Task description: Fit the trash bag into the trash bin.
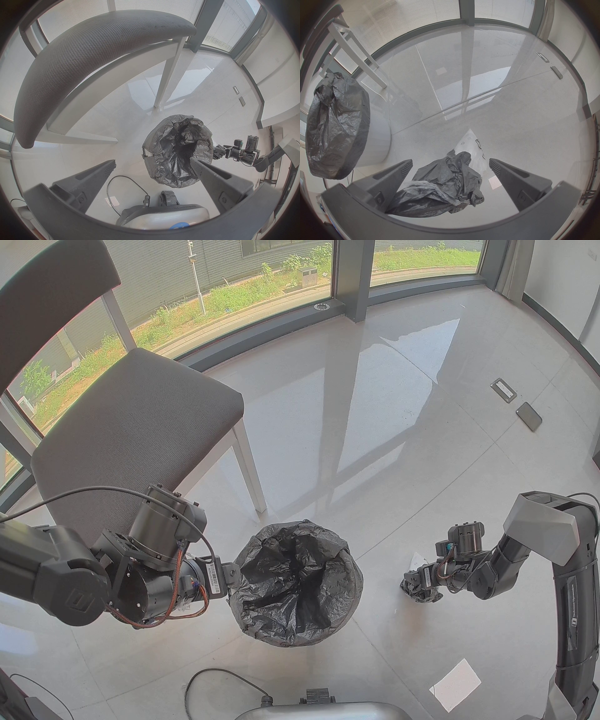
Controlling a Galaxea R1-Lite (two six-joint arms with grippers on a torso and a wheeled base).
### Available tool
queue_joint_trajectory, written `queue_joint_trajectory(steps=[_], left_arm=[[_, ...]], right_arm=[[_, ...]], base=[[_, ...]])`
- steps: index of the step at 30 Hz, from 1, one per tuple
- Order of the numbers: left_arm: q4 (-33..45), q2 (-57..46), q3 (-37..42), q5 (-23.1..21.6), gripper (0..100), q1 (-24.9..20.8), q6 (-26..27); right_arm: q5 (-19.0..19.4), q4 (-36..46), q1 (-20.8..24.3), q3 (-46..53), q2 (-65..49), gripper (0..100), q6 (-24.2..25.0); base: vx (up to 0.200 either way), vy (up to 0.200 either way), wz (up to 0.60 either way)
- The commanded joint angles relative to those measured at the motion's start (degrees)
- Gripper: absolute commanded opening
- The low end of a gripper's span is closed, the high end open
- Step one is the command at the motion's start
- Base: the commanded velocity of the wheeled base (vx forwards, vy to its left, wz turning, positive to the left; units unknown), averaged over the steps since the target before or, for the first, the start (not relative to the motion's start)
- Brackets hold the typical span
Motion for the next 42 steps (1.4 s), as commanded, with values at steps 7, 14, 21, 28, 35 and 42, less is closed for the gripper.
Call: queue_joint_trajectory(steps=[7, 14, 21, 28, 35, 42], left_arm=[[-0.04, 0.09, -0.06, 0.23, 100, 0.02, 0.03], [0.04, 0.09, -0.06, 0.14, 100, 0.02, 0.03], [0.04, 0.09, 0.03, 0.23, 100, 0.02, 0.03], [0.22, 0.09, 0.03, 0.58, 100, 0.11, -0.05], [-0.04, 0.09, -0.06, 1.11, 100, 0.11, 0.03], [-0.13, -0.79, -0.50, 1.38, 100, -0.33, 1.53]], right_arm=[[0.02, 0.26, 0.00, -0.56, 1.60, 100, 0.07], [0.02, 1.32, 0.00, -0.56, 1.42, 0, -0.02], [-0.15, 2.90, 0.00, 0.14, 1.33, 0, -0.19], [-0.51, 2.37, -0.09, 1.46, -0.87, 0, -1.07], [-0.95, 2.28, -0.09, 8.14, -12.47, 0, -2.74], [-0.68, 3.69, 0.79, 17.63, -29.61, 0, -8.63]], base=[[0.000, 0.000, 0.00], [0.000, 0.000, 0.00], [0.000, 0.000, 0.00], [0.000, 0.000, 0.00], [0.000, 0.000, 0.00], [0.000, 0.000, 0.00]])
